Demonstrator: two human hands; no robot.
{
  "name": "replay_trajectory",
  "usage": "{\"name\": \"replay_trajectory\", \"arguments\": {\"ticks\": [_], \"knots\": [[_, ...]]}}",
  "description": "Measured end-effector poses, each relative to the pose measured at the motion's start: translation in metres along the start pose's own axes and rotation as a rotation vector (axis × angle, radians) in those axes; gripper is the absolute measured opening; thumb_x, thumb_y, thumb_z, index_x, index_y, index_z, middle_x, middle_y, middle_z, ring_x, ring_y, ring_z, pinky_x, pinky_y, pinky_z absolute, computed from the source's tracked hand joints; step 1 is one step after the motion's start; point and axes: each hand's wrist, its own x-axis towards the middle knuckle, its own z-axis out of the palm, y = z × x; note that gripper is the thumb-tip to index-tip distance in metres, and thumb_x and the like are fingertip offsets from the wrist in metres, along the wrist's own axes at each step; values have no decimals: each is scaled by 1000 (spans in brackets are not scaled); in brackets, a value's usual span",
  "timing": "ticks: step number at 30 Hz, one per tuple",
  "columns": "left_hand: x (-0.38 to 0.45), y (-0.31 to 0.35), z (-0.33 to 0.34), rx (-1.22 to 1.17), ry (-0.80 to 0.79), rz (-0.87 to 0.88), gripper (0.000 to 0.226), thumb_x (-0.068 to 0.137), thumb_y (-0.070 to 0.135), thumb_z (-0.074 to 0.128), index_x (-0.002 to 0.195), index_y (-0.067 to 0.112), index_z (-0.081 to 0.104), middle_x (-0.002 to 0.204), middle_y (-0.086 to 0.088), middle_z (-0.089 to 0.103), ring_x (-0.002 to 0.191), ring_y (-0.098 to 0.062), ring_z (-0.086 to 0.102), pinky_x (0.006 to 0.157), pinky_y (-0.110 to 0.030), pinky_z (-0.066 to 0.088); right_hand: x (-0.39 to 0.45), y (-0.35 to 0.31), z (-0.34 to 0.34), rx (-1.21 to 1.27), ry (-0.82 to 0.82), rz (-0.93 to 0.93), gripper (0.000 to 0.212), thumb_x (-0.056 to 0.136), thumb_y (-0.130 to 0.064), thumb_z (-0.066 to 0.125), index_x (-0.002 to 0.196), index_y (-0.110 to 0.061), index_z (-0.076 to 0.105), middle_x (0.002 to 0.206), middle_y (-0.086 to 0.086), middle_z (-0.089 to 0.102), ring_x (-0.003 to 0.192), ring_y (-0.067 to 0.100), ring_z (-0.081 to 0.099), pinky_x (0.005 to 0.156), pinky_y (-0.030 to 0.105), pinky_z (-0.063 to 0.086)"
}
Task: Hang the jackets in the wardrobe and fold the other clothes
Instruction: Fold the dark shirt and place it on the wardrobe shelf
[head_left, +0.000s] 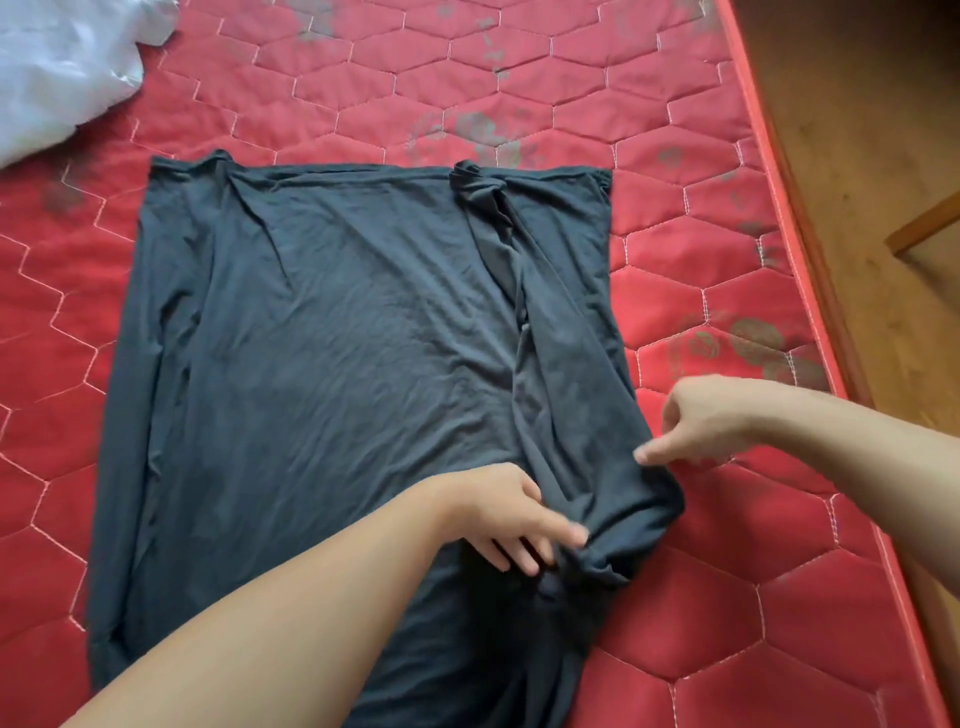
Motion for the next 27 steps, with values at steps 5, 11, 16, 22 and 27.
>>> {"name": "replay_trajectory", "arguments": {"ticks": [5, 11, 16, 22, 27], "knots": [[22, 23, -13, -364, 484, 161, 30, 84, 35, 74, 86, 10, 57, 83, -4, 65, 59, -14, 61, 65, -31, 60, 22, -26, -13, 348, 550, -27, 36, 84, -49, 61, 67, -19, 54, 66, -4, 60, 69, 22, 59, 67, 35, 50], [25, 25, -39, -108, 231, 33, 36, 86, 23, 74, 66, 15, 45, 62, -3, 53, 53, -15, 62, 51, -25, 53, 61, -45, -35, 403, 683, -95, 15, 89, -39, 58, 96, -26, 60, 92, -6, 64, 90, 22, 60, 76, 38, 51], [40, 58, -96, -311, 579, 117, 35, 83, 45, 72, 88, 13, 59, 67, -4, 65, 47, -15, 62, 51, -26, 53, 104, -59, -71, 529, 707, -61, 23, 87, -39, 59, 104, -23, 62, 100, 1, 68, 96, 26, 62, 86, 38, 50], [70, 92, -145, -286, 900, 242, 52, 63, 37, 73, 108, 26, 49, 98, -5, 68, 82, -24, 72, 73, -40, 61, 135, -71, -93, 733, 702, -65, 12, 86, -32, 66, 89, -21, 61, 87, -4, 61, 88, 18, 58, 77, 27, 42], [72, 91, -162, -661, 719, 264, 22, 85, 11, 46, 93, 9, 66, 89, -13, 69, 80, -32, 72, 65, -38, 62, 139, -63, -103, 1196, 728, -51, 19, 81, -28, 60, 68, -16, 55, 54, -4, 41, 56, 17, 40, 55, 29, 32]]}}
